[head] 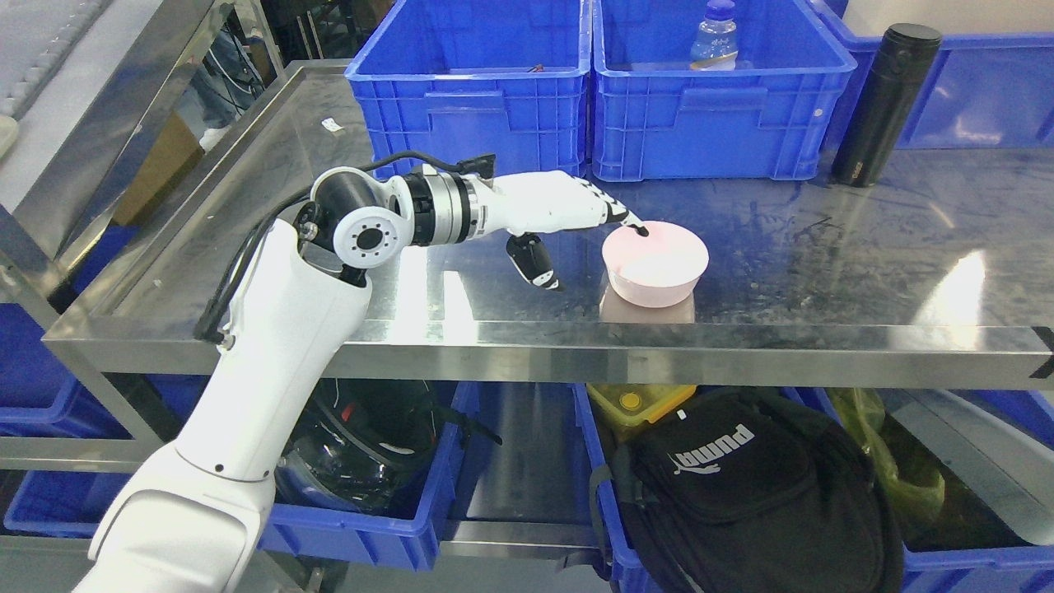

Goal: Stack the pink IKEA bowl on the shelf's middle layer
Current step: 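Grasp the pink bowl rim with the left hand and lift it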

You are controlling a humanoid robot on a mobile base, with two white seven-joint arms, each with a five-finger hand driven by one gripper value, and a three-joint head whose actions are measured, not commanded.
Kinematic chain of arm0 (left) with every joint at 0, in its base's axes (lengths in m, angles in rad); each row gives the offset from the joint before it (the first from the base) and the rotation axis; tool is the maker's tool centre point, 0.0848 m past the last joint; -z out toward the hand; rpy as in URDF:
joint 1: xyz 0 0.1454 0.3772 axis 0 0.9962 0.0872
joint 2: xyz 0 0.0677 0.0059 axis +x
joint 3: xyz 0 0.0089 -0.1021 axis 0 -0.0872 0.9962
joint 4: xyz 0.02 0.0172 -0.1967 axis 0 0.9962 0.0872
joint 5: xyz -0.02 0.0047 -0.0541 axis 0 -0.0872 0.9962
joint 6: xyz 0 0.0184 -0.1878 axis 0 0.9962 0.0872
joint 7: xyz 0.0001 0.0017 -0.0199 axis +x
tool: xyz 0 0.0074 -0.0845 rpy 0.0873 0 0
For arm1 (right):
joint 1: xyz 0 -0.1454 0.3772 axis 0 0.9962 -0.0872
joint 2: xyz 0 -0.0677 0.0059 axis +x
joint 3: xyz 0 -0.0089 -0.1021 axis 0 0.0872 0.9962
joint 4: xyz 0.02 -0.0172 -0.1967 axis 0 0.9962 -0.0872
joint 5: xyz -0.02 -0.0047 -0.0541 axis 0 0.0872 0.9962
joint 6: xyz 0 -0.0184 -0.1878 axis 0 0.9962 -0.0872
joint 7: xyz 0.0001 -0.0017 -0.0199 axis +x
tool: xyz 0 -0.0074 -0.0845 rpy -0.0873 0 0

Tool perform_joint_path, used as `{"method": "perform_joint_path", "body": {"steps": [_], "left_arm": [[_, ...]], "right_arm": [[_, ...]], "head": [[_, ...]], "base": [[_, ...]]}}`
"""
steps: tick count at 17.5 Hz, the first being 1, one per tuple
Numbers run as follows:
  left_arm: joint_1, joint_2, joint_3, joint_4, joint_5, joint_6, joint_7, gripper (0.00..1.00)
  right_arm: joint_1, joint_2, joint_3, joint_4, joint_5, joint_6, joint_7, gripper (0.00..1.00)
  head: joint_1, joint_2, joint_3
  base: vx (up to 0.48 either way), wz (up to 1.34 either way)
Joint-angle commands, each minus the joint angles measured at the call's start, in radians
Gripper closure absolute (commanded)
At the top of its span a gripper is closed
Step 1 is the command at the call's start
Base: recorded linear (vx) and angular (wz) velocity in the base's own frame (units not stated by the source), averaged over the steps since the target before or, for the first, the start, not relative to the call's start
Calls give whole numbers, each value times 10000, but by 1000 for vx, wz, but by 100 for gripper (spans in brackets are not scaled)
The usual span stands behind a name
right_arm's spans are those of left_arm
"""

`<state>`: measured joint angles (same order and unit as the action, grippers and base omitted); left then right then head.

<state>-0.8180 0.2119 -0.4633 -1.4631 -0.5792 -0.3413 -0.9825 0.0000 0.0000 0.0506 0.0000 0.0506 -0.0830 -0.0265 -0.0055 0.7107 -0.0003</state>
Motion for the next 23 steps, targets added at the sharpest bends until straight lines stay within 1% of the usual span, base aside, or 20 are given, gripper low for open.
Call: {"method": "perform_joint_path", "body": {"steps": [1, 4, 6, 11, 18, 20, 23], "left_arm": [[-165, -692, -950, 718, -451, 38, -99, 19], [-134, -769, -1057, 824, -466, 38, -115, 21], [-134, -784, -1058, 977, -466, 38, -130, 25], [-149, -861, -1042, 1331, -803, 38, -100, 28], [-241, -1397, -1012, 2143, -1172, -85, -23, 31], [-256, -1428, -997, 2327, -1172, -115, -8, 36], [-256, -1474, -889, 2405, -1172, -115, -23, 51]], "right_arm": [[215, -175, 0, -175, 0, 2, 4, 0], [215, -175, 0, -175, 0, 2, 4, 0], [215, -175, 0, -175, 0, 2, 4, 0], [215, -175, 0, -175, 0, 2, 4, 0], [215, -175, 0, -175, 0, 2, 4, 0], [215, -175, 0, -175, 0, 2, 4, 0], [215, -175, 0, -175, 0, 2, 4, 0]], "head": [[0, 0, 0], [0, 0, 0], [0, 0, 0], [0, 0, 0], [0, 0, 0], [0, 0, 0], [0, 0, 0]], "base": [[0, 0], [0, 0], [0, 0], [0, 0], [0, 0], [0, 0], [0, 0]]}}
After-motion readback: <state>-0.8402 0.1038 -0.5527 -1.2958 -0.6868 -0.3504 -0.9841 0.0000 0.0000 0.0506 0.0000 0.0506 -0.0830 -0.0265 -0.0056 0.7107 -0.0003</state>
